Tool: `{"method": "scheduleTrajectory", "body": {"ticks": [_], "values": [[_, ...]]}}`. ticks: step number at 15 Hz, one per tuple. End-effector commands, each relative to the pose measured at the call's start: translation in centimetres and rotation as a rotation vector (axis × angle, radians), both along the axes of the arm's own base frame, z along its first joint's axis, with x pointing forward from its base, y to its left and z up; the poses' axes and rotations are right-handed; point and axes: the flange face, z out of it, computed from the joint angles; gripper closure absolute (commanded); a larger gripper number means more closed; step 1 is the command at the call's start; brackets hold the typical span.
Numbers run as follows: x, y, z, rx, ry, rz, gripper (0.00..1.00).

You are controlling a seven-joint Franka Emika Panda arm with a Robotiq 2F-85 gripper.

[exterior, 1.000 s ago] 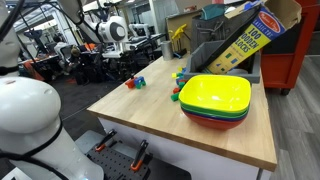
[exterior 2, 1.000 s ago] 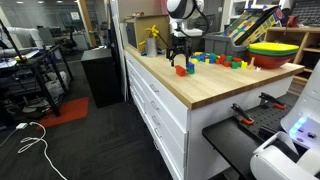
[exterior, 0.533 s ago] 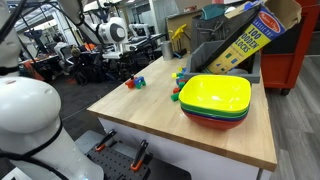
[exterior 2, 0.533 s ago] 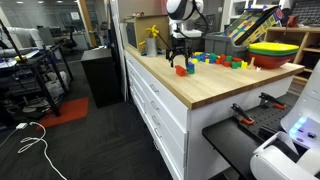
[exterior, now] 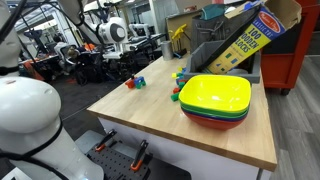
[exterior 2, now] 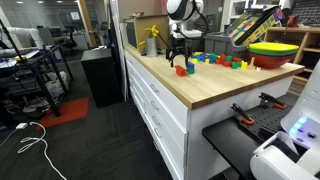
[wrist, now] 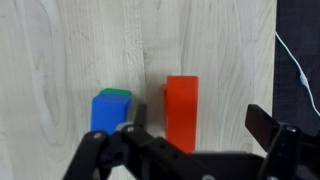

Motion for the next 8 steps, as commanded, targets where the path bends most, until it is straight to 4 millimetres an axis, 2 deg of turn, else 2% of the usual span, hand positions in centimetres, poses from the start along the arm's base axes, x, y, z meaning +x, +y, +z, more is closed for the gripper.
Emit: {"method": "scheduleTrajectory", "body": {"ticks": [1,8], "values": [[0.33,-0.17,0.03,-0.028,-0.020,-0.015,0.00],[0.20,-0.30,-0.44,-0.044,-0.012,-0.019,0.00]]}}
